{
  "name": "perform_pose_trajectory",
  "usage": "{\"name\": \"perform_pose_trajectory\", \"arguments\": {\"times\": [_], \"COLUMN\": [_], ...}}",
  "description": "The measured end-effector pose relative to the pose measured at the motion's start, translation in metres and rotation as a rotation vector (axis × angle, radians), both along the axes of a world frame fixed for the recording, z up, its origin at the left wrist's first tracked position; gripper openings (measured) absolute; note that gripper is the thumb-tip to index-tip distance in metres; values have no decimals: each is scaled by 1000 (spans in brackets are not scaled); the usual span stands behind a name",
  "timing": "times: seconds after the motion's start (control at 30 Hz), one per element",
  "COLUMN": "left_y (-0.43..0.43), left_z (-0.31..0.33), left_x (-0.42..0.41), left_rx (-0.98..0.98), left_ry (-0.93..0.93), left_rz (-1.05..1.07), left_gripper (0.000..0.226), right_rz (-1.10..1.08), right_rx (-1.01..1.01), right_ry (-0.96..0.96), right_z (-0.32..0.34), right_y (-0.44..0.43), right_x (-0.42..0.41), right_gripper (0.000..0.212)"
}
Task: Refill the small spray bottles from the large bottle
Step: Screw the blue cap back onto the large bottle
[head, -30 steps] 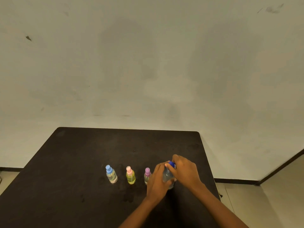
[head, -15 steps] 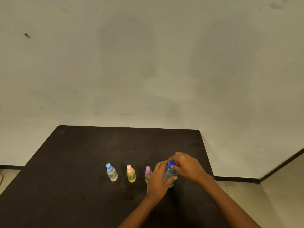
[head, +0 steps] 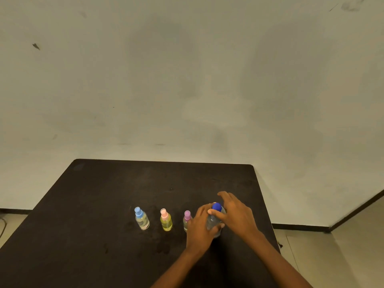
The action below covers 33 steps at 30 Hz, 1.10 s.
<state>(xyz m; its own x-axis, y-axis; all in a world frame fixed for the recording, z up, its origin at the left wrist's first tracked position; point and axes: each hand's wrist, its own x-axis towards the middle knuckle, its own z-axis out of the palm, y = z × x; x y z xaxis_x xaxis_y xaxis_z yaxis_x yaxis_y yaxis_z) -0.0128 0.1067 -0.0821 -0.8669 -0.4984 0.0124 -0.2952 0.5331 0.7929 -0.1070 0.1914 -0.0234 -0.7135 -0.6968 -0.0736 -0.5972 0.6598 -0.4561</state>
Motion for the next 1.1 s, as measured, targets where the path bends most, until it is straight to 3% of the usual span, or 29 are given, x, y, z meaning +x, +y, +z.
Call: {"name": "perform_pose_trajectory", "arguments": {"times": [0.07, 0.13, 0.27, 0.33, 0.53, 0.63, 0.8, 0.9, 1.0, 1.1], "left_y": [0, 2, 1, 0, 1, 3, 0, 1, 1, 2], "left_z": [-1, -1, -14, -16, -3, -5, -9, -6, -4, 0], "left_x": [-1, -1, -4, -5, -3, -3, -3, -3, -1, -2], "left_rx": [-1, 26, 70, 57, 15, 81, 22, 9, -3, -15], "left_ry": [44, 78, 80, 44, -20, 6, 7, 14, 34, 25], "left_rz": [-13, -12, -13, -26, -20, -73, 1, -7, 0, -19], "left_gripper": [51, 52, 92, 96, 52, 63, 47, 47, 54, 47], "right_rz": [100, 219, 262, 211, -28, -47, 109, 216, 173, 94], "right_rx": [-15, 10, 14, -2, 76, 78, -65, -51, -75, -110], "right_ry": [-6, 32, 59, 61, -9, 22, -46, -39, -9, 22], "right_z": [4, 7, 4, 0, -4, -4, -1, -1, -6, -11], "right_y": [3, 3, 1, 0, -11, -10, -2, 1, 1, 0], "right_x": [-5, -8, -12, -11, -5, -3, -8, -13, -12, -7], "right_gripper": [56, 42, 32, 33, 33, 29, 45, 33, 31, 31]}}
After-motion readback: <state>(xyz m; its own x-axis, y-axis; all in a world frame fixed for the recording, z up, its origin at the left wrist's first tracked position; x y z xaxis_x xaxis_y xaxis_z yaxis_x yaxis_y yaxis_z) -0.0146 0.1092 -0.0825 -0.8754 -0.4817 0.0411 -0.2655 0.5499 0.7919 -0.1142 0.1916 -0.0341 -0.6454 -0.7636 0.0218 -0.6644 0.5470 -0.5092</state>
